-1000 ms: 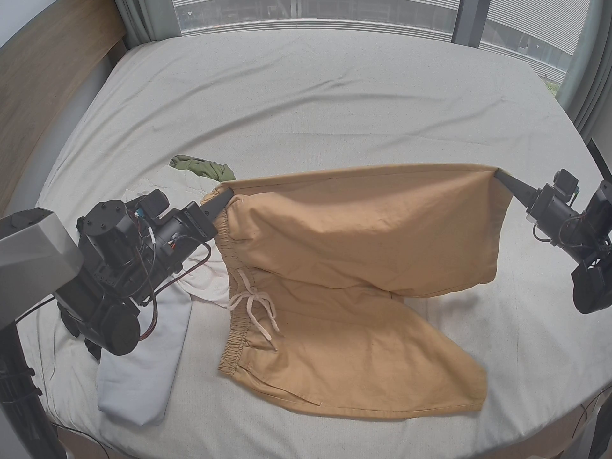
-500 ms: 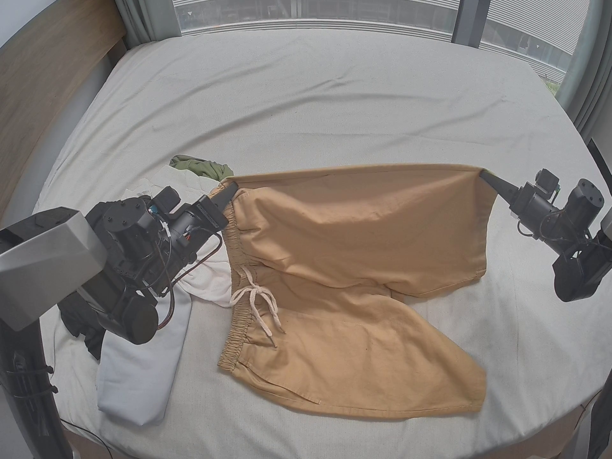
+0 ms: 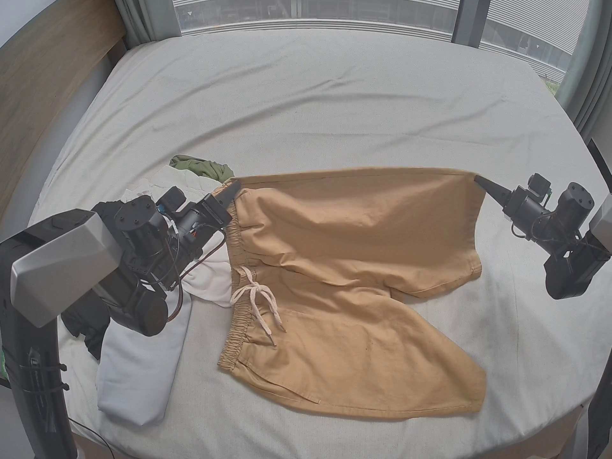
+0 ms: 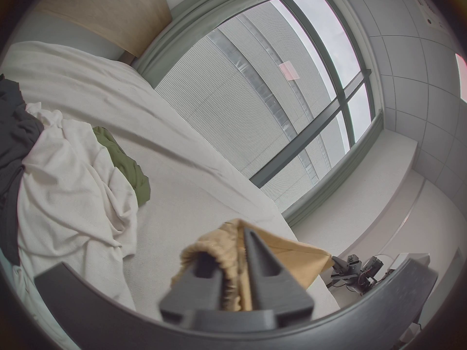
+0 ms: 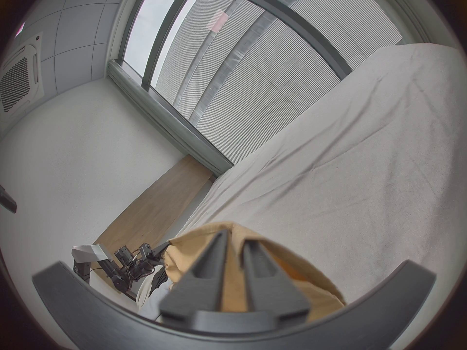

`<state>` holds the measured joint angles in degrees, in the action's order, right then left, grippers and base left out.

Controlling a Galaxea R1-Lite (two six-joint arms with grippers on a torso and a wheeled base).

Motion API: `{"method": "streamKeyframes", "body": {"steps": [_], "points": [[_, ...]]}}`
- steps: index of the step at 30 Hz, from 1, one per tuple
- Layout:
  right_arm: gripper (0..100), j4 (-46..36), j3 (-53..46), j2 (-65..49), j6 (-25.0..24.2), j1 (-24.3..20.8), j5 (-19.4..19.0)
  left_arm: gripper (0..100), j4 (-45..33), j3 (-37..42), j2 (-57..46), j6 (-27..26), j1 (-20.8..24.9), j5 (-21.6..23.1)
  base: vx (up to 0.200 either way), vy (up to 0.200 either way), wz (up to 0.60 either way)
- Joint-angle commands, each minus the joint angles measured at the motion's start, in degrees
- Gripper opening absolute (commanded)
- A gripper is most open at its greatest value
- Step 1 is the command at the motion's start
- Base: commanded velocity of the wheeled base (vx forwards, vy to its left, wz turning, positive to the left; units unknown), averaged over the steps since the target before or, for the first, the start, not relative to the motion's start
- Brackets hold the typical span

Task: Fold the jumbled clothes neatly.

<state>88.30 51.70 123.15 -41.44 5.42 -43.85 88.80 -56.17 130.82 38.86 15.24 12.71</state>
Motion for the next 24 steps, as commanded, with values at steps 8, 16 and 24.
{"method": "streamKeyframes", "body": {"steps": [8,16,24], "points": [[100,0.1,-1.7,1.6,0.2,-0.3,3.2,100,-0.3,-3.5,3.6,0.3,0.1,-3.0,0.000,0.000,0.00],[100,0.4,-12.9,-4.7,4.0,-0.9,3.2,100,-6.3,2.2,0.6,0.0,-0.5,-3.1,0.000,0.000,0.00],[100,0.2,-16.8,-8.0,6.4,-0.4,3.1,100,-16.5,13.5,-12.4,-0.3,-1.5,-2.2,0.000,0.000,0.00]]}}
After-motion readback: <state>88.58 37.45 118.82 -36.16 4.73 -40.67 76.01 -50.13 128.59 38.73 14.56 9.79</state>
